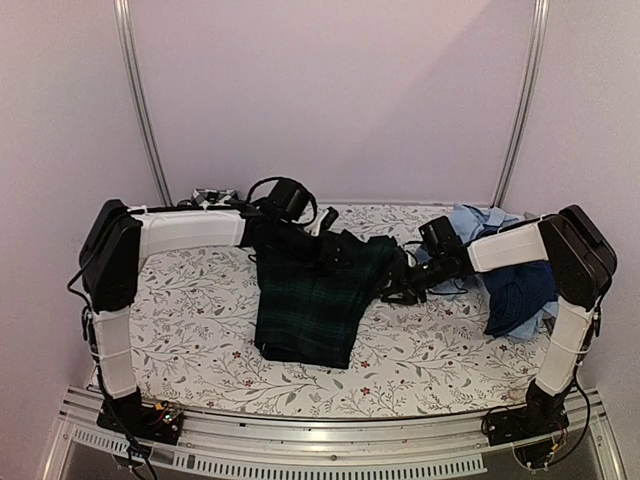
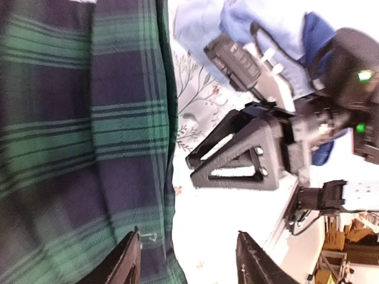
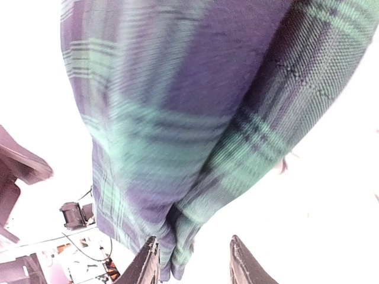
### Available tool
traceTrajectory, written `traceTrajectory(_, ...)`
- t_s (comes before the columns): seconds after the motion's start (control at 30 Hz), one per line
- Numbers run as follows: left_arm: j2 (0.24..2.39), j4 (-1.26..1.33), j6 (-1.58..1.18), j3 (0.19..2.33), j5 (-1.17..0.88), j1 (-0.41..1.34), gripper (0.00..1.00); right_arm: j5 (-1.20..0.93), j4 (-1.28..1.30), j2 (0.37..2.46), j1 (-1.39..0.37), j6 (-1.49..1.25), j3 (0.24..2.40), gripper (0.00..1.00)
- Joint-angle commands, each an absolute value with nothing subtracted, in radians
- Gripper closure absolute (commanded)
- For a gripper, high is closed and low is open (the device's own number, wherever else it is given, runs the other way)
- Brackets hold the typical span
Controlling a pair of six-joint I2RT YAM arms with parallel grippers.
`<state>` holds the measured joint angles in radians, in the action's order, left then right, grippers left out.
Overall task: Fold and stack the mixed laundry pile
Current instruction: Adjust the rectangle-folded skirt at the center of the board, then smooth out the rectangle-folded skirt at the center of the board.
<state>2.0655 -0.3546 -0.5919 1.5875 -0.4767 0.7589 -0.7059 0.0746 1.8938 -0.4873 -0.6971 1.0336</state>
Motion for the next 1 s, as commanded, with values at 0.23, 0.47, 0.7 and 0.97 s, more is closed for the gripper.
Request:
traceTrajectory(0.23, 1.599, -0.263, -0.613, 1.068, -0.350, 0.568, 0.40, -0.683, 0.257, 1.712, -0.521, -0.493, 1.174, 0.56)
traceTrajectory(0.47, 1.518, -0.147, -0.656, 0.860, -0.427, 0.550, 0.47, -0.814, 0.226, 1.906, -0.595, -0.480, 1.399, 0.54)
traceTrajectory(0.7, 1.639, -0.125, -0.614, 0.858, -0.436, 0.658, 0.56, -0.889, 0.173, 2.114, -0.616, -0.516, 1.413, 0.59)
traceTrajectory(0.97, 1.763, -0.192, -0.559, 0.879, -0.380, 0.795, 0.63, -0.796, 0.302, 2.169, -0.541, -0.417, 1.335, 0.59)
